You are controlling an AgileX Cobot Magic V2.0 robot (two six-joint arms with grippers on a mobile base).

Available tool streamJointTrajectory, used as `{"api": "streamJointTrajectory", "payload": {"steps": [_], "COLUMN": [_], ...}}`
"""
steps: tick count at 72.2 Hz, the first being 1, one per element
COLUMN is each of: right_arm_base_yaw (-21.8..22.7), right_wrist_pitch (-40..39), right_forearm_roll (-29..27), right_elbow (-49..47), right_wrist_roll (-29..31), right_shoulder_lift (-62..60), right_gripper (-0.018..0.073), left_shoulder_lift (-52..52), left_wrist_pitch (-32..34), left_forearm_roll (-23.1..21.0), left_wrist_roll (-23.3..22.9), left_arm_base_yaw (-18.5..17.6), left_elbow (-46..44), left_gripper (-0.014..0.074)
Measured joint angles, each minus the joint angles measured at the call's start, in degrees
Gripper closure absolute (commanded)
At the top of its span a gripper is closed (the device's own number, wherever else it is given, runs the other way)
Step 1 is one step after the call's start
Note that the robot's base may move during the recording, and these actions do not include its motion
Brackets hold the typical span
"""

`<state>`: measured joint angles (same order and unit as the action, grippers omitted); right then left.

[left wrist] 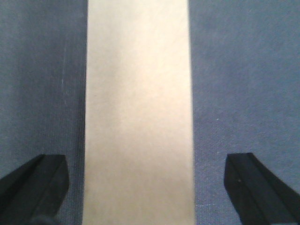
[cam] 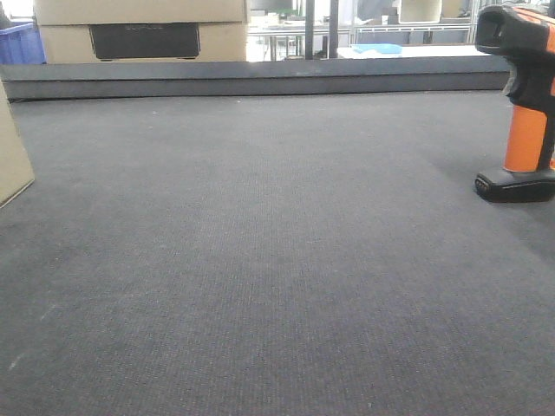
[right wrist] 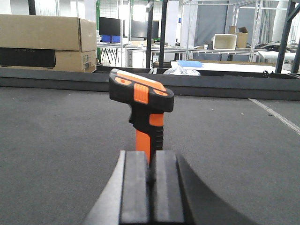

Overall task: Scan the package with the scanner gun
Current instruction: 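Grasp the box end with the left gripper and tilt it upward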

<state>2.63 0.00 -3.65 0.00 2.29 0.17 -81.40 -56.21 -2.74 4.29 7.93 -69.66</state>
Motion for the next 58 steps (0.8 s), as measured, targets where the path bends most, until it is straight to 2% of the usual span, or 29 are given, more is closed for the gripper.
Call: {"api": "streamJointTrajectory", "payload": {"steps": [7,18,29,38,47,53,58], "right_arm_base_yaw": [0.00,0.00,0.00,0.00,0.00,0.00,0.00], "right_wrist_pitch": [0.00,-0.32,-0.32,-0.32,-0.32,-0.32,-0.32], "right_forearm_roll": [0.00,0.00,0.00,0.00,0.00,0.00,0.00], "right_elbow": [0.00,0.00,0.00,0.00,0.00,0.00,0.00], "right_wrist_roll": [0.00,0.00,0.00,0.00,0.00,0.00,0.00], "right_shoulder_lift": [0.00,0.00,0.00,0.00,0.00,0.00,0.00], "right_gripper": [0.0728,0.0728,0.0728,0.0728,0.0728,0.0728,0.0728], "left_shoulder_lift": [-1.39,-2.45,-2.45,-2.55,-2.67,-2.67,-2.67], "left_wrist_pitch": [0.00,0.00,0.00,-0.80,-2.48,-2.16,-0.75], "left_forearm_roll": [0.00,0.24,0.24,-1.22,-8.13,-13.04,-14.09], "left_wrist_roll": [0.00,0.00,0.00,0.00,0.00,-1.65,-5.16], "left_arm_base_yaw": [0.00,0.00,0.00,0.10,-0.05,-2.23,-5.64], "left_elbow": [0.00,0.00,0.00,-1.08,-4.63,-7.72,-8.83], "left_gripper": [0.0158,0.0398,0.0706,0.0707,0.0707,0.0707,0.0707]}}
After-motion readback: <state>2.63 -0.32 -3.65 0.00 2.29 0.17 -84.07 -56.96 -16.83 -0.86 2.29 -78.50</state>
